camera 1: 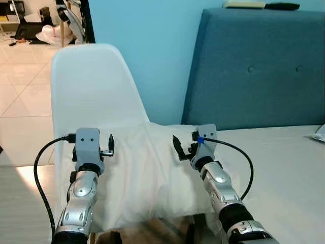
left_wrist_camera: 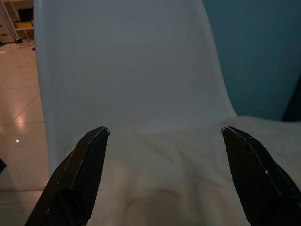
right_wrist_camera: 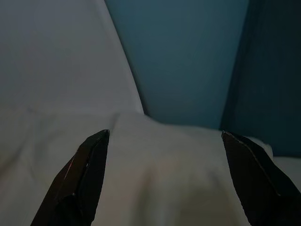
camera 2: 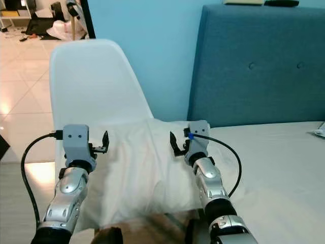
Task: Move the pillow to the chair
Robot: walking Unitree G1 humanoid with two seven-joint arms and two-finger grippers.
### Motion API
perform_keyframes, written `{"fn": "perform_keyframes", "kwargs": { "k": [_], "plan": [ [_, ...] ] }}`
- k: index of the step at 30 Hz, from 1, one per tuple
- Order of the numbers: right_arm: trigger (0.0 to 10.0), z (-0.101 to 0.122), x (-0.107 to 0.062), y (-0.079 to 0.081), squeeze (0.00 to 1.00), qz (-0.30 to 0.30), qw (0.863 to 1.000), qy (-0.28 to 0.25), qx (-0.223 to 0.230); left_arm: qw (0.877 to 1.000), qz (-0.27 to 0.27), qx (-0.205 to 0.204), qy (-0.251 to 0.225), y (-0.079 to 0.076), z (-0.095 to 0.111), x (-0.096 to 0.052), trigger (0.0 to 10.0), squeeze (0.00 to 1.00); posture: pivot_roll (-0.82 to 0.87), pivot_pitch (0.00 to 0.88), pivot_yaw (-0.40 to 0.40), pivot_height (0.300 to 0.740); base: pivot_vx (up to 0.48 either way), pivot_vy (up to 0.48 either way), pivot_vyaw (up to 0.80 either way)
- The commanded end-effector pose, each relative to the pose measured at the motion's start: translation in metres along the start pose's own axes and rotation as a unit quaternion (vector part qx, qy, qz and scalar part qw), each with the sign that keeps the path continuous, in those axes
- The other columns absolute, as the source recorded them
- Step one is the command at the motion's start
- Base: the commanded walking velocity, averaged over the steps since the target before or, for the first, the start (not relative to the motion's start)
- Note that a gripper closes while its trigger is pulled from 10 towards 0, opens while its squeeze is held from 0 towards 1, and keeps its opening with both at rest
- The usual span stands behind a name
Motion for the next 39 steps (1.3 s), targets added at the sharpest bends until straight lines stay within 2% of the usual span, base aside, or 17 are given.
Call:
{"fn": "perform_keyframes", "kwargs": {
  "k": [1,13,31,35,39],
  "plan": [
    [10.0,0.003,-0.001,0.001,0.00,0.000,1.000,-0.012,0.001,1.000,-0.007,0.002,0.002,-0.003,-0.002,0.000,10.0,0.00,0.09,0.038,-0.063,0.674,0.000,0.000,0.00],
    [10.0,0.003,-0.002,0.006,0.00,0.004,1.000,-0.016,0.002,1.000,-0.014,0.003,0.001,-0.001,-0.005,-0.001,10.0,0.00,0.09,0.037,-0.061,0.739,0.000,0.000,0.00],
    [10.0,-0.001,-0.009,0.005,0.00,0.005,1.000,-0.016,0.002,0.999,-0.035,-0.004,0.006,-0.010,-0.011,-0.004,10.0,0.00,0.07,0.018,-0.050,0.740,0.000,0.000,0.00],
    [10.0,-0.002,-0.011,0.003,0.00,-0.007,1.000,-0.019,-0.003,0.999,-0.023,-0.020,0.015,-0.008,-0.013,-0.004,10.0,0.00,0.07,0.022,-0.045,0.740,0.000,0.000,0.00],
    [10.0,-0.011,-0.014,-0.001,0.00,-0.029,0.999,0.005,-0.016,0.999,-0.038,-0.023,0.030,-0.010,-0.018,-0.005,10.0,0.00,0.07,0.028,-0.043,0.740,0.000,0.000,0.00]
  ]
}}
Point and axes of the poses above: a point about 5 cm out from each wrist's last joint towards the gripper, its own x axis pointing out of the wrist towards the gripper, its own z axis along the axis of the wrist's last joint, y = z × x, the point moved 2 cm from there along x, pointing out of the wrist towards the gripper, and after that the axes turned 6 degrees about -x, right-handed, at the moved point
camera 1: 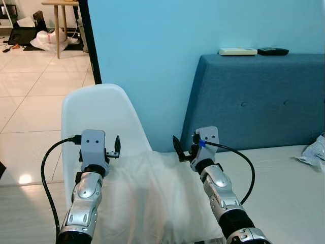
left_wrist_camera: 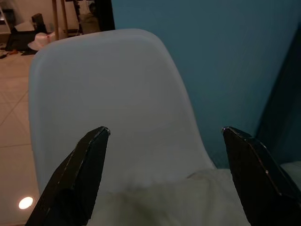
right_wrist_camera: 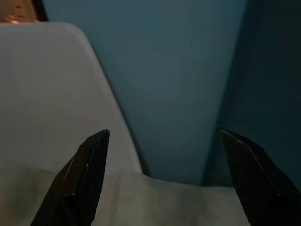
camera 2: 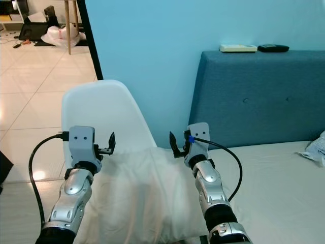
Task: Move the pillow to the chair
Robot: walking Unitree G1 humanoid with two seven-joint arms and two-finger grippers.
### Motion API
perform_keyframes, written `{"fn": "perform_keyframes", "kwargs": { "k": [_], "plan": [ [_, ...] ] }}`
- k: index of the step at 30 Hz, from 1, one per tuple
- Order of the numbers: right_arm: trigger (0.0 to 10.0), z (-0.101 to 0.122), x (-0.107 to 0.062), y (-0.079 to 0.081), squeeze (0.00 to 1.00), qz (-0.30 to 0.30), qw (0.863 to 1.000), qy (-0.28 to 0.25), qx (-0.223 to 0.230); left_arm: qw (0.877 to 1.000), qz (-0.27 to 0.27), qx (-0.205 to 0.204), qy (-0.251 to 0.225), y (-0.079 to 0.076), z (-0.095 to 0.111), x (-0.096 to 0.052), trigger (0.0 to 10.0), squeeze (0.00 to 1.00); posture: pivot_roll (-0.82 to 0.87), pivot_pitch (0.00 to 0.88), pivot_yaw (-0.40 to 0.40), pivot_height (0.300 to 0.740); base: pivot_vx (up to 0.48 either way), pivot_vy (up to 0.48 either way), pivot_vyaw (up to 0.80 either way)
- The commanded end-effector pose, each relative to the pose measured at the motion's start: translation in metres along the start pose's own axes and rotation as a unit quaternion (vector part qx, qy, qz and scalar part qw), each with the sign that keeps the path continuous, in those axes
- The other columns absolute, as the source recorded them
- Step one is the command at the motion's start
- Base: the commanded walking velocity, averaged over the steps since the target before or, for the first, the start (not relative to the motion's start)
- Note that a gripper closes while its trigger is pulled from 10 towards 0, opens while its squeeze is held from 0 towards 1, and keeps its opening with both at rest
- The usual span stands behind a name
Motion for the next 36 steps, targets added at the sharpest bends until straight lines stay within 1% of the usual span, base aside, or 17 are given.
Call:
{"fn": "perform_keyframes", "kwargs": {
  "k": [1,5,6,7,9,10,13,14,15,16,21,22,30,36],
  "plan": [
    [10.0,-0.009,-0.005,-0.003,0.00,-0.010,1.000,0.013,-0.003,1.000,-0.002,-0.002,0.025,0.001,-0.011,-0.003,10.0,0.00,0.07,0.031,-0.043,0.740,0.000,0.000,0.00],
    [10.0,-0.011,-0.006,-0.004,0.00,-0.015,1.000,0.020,0.004,1.000,0.000,-0.002,0.030,0.001,-0.014,-0.004,10.0,0.00,0.07,0.031,-0.043,0.740,0.000,0.000,0.00],
    [10.0,-0.015,-0.006,-0.005,0.00,-0.016,0.999,0.032,0.007,0.999,0.008,-0.014,0.046,0.002,-0.021,-0.006,10.0,0.00,0.07,0.033,-0.041,0.740,0.000,0.000,0.00],
    [10.0,-0.016,-0.007,-0.005,0.00,-0.015,0.999,0.037,0.007,0.998,0.010,-0.016,0.053,0.003,-0.023,-0.006,10.0,0.00,0.07,0.033,-0.041,0.740,0.000,0.000,0.00],
    [10.0,-0.016,-0.007,-0.005,0.00,-0.015,0.999,0.037,0.007,0.998,0.010,-0.016,0.053,0.003,-0.023,-0.006,10.0,0.00,0.07,0.033,-0.041,0.740,0.000,0.000,0.00],
    [10.0,-0.024,-0.008,-0.003,0.00,-0.010,0.998,0.060,0.003,0.998,0.008,-0.018,0.068,0.002,-0.030,-0.008,10.0,0.00,0.07,0.029,-0.039,0.740,0.000,0.000,0.00],
    [10.0,-0.027,-0.009,-0.002,0.00,-0.008,0.998,0.068,0.003,0.997,0.008,-0.025,0.078,0.003,-0.034,-0.009,10.0,0.00,0.07,0.028,-0.039,0.740,0.000,0.000,0.00],
    [10.0,-0.033,-0.010,0.001,0.00,-0.006,0.996,0.083,0.006,0.996,0.007,-0.028,0.088,0.005,-0.040,-0.011,10.0,0.00,0.06,0.027,-0.037,0.740,0.000,0.000,0.00],
    [10.0,-0.033,-0.010,0.001,0.00,-0.006,0.996,0.083,0.006,0.996,0.007,-0.028,0.088,0.005,-0.040,-0.011,10.0,0.00,0.06,0.027,-0.037,0.740,0.000,0.000,0.00],
    [10.0,-0.039,-0.013,0.003,0.00,-0.003,0.995,0.095,0.005,0.995,0.004,-0.030,0.098,0.006,-0.045,-0.013,10.0,0.00,0.06,0.025,-0.037,0.740,0.000,0.000,0.00],
    [10.0,-0.043,-0.016,0.004,0.00,-0.003,0.995,0.103,0.002,0.994,0.002,-0.028,0.104,0.006,-0.048,-0.015,10.0,0.00,0.06,0.026,-0.037,0.740,0.000,0.000,0.00],
    [10.0,-0.045,-0.019,0.004,0.00,-0.007,0.994,0.105,0.010,0.993,-0.001,-0.026,0.115,0.007,-0.054,-0.017,10.0,0.00,0.05,0.028,-0.037,0.740,0.000,0.000,0.00],
    [10.0,-0.047,-0.021,0.003,0.00,-0.006,0.994,0.106,0.010,0.993,-0.009,-0.024,0.118,0.004,-0.057,-0.019,10.0,0.00,0.05,0.031,-0.036,0.740,0.000,0.000,0.00],
    [10.0,-0.048,-0.023,0.003,0.00,-0.007,0.994,0.106,0.012,0.993,-0.013,-0.026,0.118,0.002,-0.057,-0.020,10.0,0.00,0.05,0.035,-0.036,0.740,-0.359,0.000,0.00]
  ]
}}
Point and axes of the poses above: a point about 5 cm out from each wrist's last joint towards the gripper, its own x axis pointing out of the wrist towards the gripper, its own z axis along the axis of the wrist's last joint, y = z × x, the point moved 2 cm from there along x, pointing out of the wrist towards the gripper, and after that the axes turned 6 degrees about -x, right-handed, at the moved point
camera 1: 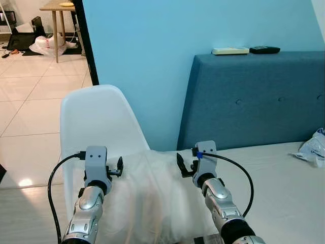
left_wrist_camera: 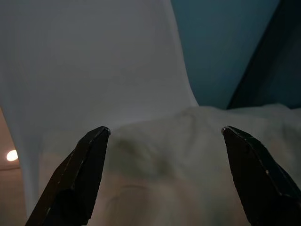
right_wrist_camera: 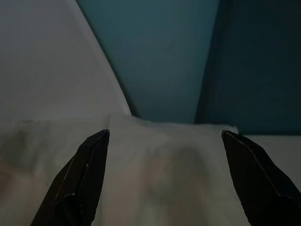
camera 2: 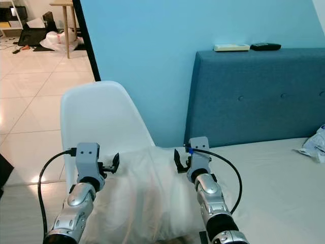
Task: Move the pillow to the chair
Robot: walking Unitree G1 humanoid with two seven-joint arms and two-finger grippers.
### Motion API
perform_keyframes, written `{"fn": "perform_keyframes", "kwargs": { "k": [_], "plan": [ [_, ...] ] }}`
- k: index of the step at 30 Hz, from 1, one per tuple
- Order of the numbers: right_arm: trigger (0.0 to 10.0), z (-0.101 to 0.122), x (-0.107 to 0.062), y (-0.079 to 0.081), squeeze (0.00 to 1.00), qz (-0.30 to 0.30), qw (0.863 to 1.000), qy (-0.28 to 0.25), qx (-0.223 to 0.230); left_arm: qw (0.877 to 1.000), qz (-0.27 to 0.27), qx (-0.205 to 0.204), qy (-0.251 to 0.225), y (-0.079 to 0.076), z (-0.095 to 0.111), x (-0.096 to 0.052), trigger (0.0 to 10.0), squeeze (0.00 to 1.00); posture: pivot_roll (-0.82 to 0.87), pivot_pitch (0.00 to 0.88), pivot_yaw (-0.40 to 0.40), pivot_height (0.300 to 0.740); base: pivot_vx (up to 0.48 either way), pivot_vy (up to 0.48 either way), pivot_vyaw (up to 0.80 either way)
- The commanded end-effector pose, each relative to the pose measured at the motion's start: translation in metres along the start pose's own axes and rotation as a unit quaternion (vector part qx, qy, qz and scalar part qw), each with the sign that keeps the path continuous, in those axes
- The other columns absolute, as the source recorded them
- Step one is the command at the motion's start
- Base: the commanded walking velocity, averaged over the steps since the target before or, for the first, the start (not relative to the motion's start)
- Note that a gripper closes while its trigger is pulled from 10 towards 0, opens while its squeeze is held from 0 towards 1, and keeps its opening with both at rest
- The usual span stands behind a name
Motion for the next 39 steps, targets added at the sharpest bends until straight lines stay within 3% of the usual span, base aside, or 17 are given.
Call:
{"fn": "perform_keyframes", "kwargs": {
  "k": [1,13,39],
  "plan": [
    [10.0,-0.0061,-0.0030,0.0012,0.00,0.001,1.000,0.012,0.002,1.000,-0.002,0.000,0.009,-0.0010,-0.0058,-0.0017,10.0,0.00,0.04,0.037,-0.036,0.740,-0.424,0.000,0.00],
    [10.0,-0.0060,-0.0033,0.0011,0.00,0.001,1.000,0.012,0.002,1.000,-0.004,-0.001,0.009,-0.0024,-0.0055,-0.0003,10.0,0.00,0.04,0.045,-0.035,0.740,-0.376,0.000,0.00],
    [10.0,-0.0059,-0.0024,0.0008,0.00,0.003,1.000,0.020,0.012,0.999,-0.005,0.003,0.038,-0.0019,-0.0130,0.0021,10.0,0.00,0.04,0.040,-0.040,0.740,0.000,0.000,0.00]
  ]
}}
Point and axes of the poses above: a point about 5 cm out from each wrist's last joint towards the gripper, its own x axis pointing out of the wrist towards the gripper, its own z axis along the axis of the wrist's last joint, y = z × x, the point moved 2 cm from there along x, pointing out of the wrist towards the gripper, and after that the axes turned 6 degrees about -x, right-handed, at the moved point
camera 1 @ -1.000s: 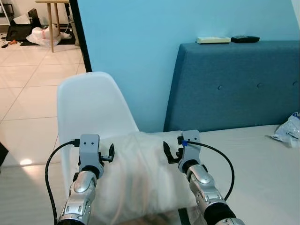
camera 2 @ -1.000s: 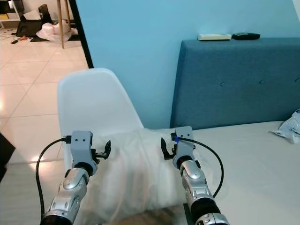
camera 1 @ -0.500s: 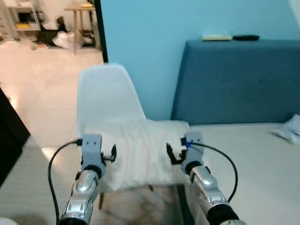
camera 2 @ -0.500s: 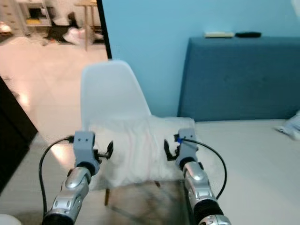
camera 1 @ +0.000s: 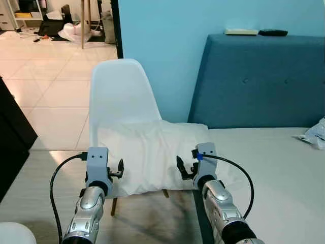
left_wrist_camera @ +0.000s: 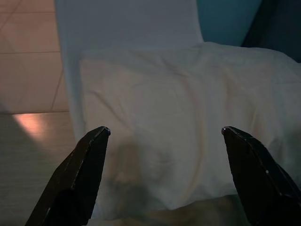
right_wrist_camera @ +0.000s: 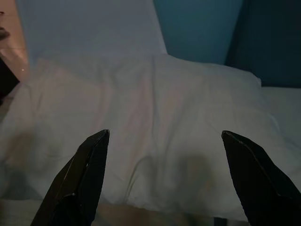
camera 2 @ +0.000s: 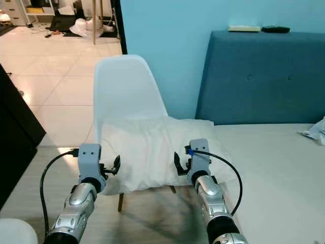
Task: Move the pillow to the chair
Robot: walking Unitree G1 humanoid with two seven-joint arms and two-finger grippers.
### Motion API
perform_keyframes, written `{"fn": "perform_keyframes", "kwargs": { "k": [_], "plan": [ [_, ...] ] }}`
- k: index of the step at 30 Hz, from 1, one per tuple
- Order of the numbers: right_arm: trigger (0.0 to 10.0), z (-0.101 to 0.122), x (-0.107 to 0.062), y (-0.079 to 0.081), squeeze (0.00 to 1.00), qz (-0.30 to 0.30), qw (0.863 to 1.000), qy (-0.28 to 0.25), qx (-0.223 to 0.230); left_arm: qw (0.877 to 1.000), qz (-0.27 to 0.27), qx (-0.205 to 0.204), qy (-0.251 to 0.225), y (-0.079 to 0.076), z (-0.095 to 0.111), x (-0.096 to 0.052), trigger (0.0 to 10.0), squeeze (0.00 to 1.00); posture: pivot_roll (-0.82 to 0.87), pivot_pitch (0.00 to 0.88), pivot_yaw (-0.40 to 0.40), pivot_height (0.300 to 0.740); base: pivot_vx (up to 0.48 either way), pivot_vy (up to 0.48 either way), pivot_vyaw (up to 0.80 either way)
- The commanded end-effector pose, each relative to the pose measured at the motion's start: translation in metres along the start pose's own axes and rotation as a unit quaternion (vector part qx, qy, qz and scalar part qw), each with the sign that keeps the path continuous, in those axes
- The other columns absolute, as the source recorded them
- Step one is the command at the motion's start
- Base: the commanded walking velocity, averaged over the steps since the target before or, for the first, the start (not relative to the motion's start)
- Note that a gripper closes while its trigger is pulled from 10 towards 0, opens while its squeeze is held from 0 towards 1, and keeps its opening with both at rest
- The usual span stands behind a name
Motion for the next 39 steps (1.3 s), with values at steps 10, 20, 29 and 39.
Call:
{"fn": "perform_keyframes", "kwargs": {
  "k": [10,20,29,39],
  "plan": [
    [10.0,-0.012,-0.005,-0.003,0.00,-0.008,1.000,0.019,-0.001,1.000,-0.012,0.015,0.022,-0.004,-0.014,-0.002,10.0,0.00,0.03,0.026,-0.031,0.740,0.000,0.000,-0.77],
    [10.0,-0.020,-0.008,0.000,0.00,-0.010,0.999,0.035,0.005,1.000,-0.012,0.014,0.022,-0.003,-0.016,-0.002,10.0,0.00,0.02,0.013,-0.024,0.740,0.000,0.000,-0.80],
    [10.0,-0.019,-0.008,-0.003,0.00,-0.017,0.999,0.033,0.004,0.999,-0.014,0.017,0.030,-0.004,-0.017,0.000,10.0,0.00,0.03,0.016,-0.020,0.740,0.000,0.000,-0.80],
    [10.0,-0.024,-0.011,-0.013,0.00,-0.045,0.998,0.042,0.009,0.999,-0.009,0.028,0.041,-0.002,-0.025,-0.003,10.0,0.00,0.02,0.020,-0.017,0.740,0.000,0.000,-0.80]
  ]
}}
Point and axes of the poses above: a point about 5 cm out from each wrist's last joint towards the gripper, its own x axis pointing out of the wrist towards the gripper, its own z axis along the axis of the wrist's last joint, y = z × x, the point moved 2 cm from there along x, pointing out of the wrist towards the gripper, and after that the axes turned 6 degrees about -x, right-handed, at the moved point
